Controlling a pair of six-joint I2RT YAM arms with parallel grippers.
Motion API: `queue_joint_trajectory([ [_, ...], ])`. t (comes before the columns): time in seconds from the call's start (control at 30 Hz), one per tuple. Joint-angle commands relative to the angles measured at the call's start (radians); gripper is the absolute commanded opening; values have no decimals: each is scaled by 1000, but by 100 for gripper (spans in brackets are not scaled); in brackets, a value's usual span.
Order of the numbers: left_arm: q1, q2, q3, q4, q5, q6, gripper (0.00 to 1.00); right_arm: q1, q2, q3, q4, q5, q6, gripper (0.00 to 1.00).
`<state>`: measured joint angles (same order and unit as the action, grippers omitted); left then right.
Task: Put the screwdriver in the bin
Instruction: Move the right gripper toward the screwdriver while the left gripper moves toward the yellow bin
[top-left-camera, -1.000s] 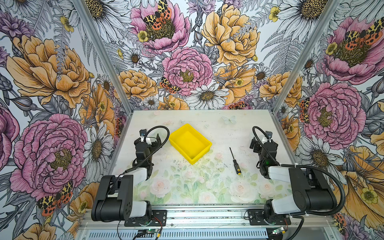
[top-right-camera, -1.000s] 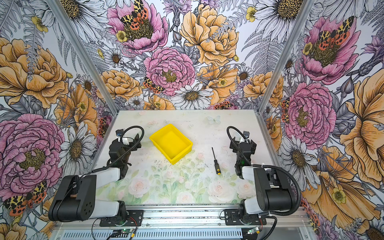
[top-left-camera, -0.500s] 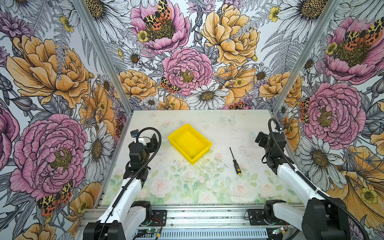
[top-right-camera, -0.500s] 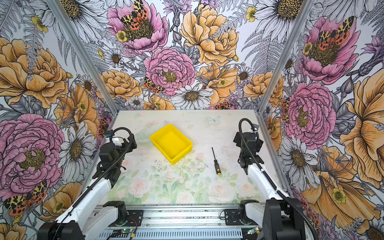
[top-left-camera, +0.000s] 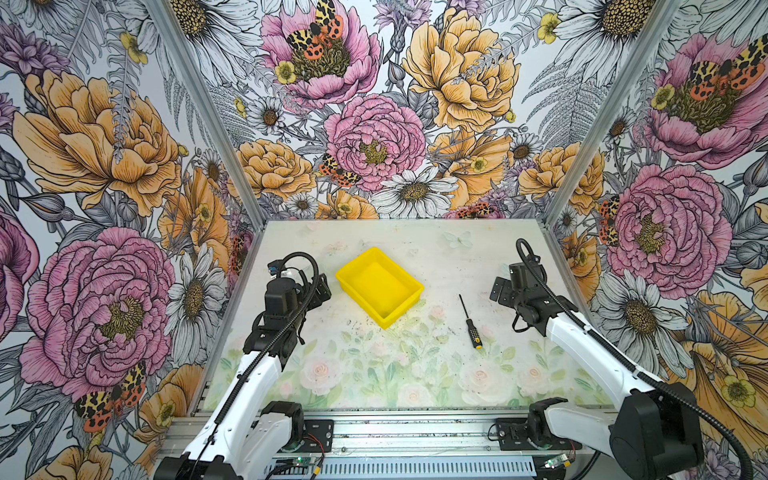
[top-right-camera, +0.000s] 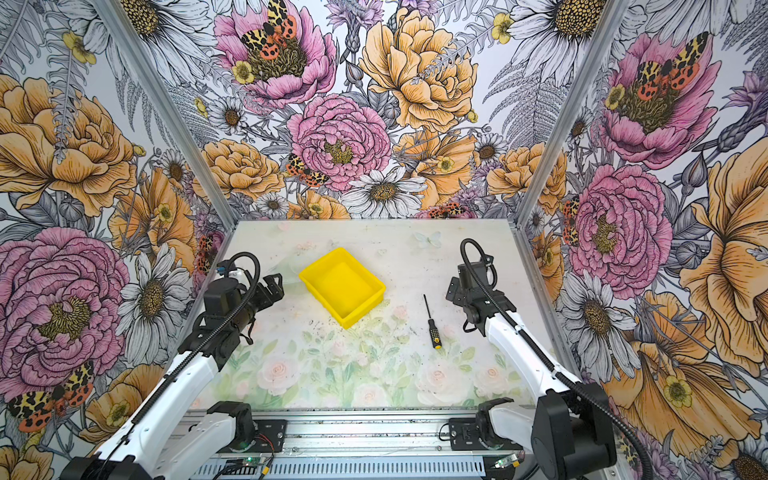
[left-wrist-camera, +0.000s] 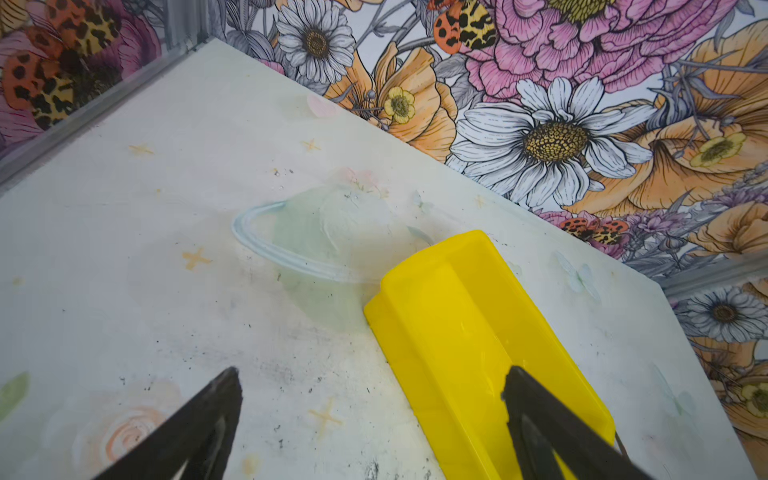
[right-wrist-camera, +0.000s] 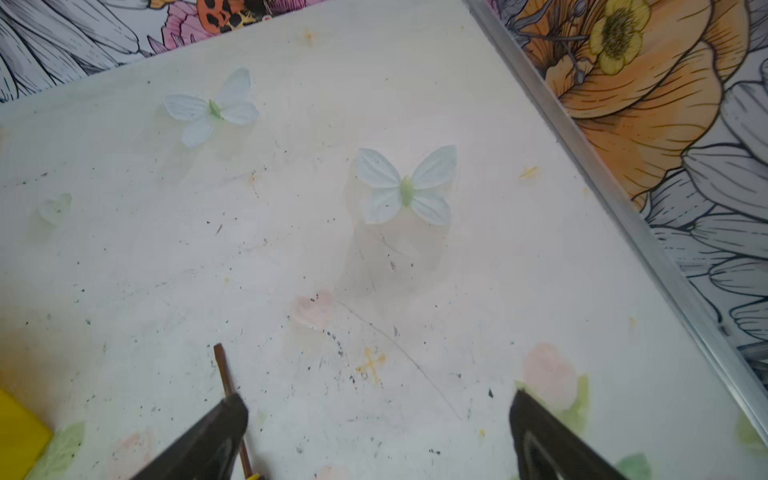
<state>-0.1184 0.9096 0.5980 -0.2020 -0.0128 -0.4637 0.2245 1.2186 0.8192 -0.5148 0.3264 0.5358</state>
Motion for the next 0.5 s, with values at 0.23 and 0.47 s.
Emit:
queue_joint_trajectory([
  [0.23, -94, 102, 81, -63, 323, 7, 99, 116, 102, 40, -143, -118, 53, 100],
  [0.47, -178, 118, 98, -68, 366, 45, 99, 156, 104, 10, -157, -183, 67, 98],
])
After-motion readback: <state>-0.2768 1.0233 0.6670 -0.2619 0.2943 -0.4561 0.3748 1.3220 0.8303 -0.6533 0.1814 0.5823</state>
